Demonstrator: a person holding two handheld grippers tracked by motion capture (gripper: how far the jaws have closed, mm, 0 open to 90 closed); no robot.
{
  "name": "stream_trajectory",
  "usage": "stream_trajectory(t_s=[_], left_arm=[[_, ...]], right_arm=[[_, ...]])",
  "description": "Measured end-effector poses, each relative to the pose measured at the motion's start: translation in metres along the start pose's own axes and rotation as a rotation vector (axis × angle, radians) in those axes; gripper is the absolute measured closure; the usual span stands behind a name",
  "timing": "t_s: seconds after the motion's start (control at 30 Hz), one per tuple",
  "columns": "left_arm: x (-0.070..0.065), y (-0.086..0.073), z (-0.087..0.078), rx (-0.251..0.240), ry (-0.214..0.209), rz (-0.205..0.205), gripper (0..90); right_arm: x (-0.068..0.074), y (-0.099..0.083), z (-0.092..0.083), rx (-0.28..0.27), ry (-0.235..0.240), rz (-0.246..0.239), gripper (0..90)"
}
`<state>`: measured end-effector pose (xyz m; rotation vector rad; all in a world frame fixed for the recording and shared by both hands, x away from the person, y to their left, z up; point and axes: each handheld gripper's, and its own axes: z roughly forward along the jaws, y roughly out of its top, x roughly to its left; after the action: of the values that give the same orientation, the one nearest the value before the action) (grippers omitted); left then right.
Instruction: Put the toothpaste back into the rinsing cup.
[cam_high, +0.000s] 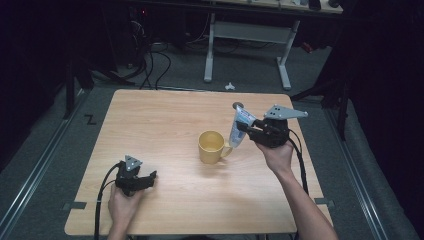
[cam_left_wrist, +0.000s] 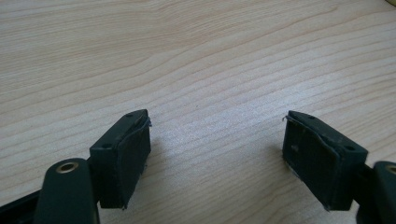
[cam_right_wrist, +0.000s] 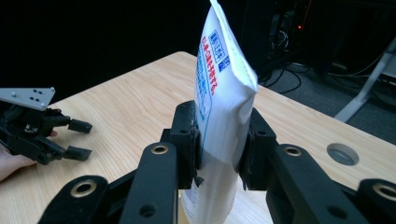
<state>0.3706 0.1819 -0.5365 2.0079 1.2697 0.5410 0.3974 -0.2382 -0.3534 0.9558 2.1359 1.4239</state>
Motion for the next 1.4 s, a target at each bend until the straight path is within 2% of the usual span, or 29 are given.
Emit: stream_trajectory(t_s=[0.57, 1.07, 1.4], left_arm=[[0.000, 0.000, 0.000, 0.000, 0.000, 0.000, 23.5], [0.000, 0.000, 0.000, 0.000, 0.000, 0.000, 23.5], [0.000, 0.000, 0.000, 0.000, 0.000, 0.000, 23.5]], right_arm=[[0.007, 0.015, 0.024, -0.002, 0.025, -0.023, 71.0], [0.010, 0.017, 0.040, 0.012, 0.034, -0.035, 70.9], [0.013, 0.011, 0.051, 0.024, 0.038, -0.035, 70.9]])
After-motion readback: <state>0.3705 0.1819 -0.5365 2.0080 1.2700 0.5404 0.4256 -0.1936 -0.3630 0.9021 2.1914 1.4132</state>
